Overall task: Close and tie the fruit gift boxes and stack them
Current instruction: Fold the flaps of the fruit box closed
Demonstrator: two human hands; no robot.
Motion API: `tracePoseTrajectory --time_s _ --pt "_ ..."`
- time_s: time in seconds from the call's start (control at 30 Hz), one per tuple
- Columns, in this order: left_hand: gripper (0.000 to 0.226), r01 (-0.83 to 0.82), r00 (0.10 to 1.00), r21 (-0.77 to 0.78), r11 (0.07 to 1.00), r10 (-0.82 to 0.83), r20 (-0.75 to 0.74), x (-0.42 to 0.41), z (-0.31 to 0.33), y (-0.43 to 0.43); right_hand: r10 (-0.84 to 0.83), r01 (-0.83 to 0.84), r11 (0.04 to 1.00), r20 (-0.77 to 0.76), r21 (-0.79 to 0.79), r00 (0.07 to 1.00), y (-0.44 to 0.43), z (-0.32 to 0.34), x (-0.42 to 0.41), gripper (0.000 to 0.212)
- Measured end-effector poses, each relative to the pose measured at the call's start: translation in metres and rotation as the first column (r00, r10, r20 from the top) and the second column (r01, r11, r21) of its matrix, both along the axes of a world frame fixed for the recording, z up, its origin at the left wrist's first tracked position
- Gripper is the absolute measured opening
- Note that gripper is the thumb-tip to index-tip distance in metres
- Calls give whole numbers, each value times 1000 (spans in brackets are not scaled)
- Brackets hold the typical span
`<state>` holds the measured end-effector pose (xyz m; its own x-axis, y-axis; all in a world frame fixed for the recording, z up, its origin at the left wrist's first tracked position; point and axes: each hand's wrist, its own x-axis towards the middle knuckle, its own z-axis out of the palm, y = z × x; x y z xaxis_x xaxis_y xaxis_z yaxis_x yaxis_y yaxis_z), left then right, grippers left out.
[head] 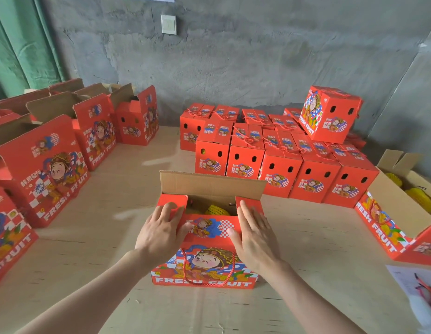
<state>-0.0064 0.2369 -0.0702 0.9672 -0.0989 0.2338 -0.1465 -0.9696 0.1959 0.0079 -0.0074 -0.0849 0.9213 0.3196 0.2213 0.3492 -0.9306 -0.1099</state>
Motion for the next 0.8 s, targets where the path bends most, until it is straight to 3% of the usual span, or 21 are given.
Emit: tracePoseTrajectory --time_s 0.23,0.5,0.6,0.8 --pt "74 61 994 77 995 -54 -94 3 -12 2 -2 -7 999 -173 -49 985 0 5 3 76" --pt "49 26 995 73 997 -19 -94 8 -5 0 -30 1 997 -348 -81 937 6 16 12 71" --pt "46 -5 998 -43 999 2 -69 15 3 2 -76 65 997 -322 -46 944 5 15 11 73" --pt "53 27 999 -101 994 -24 31 10 8 0 -101 82 994 -323 -74 941 6 10 12 73"
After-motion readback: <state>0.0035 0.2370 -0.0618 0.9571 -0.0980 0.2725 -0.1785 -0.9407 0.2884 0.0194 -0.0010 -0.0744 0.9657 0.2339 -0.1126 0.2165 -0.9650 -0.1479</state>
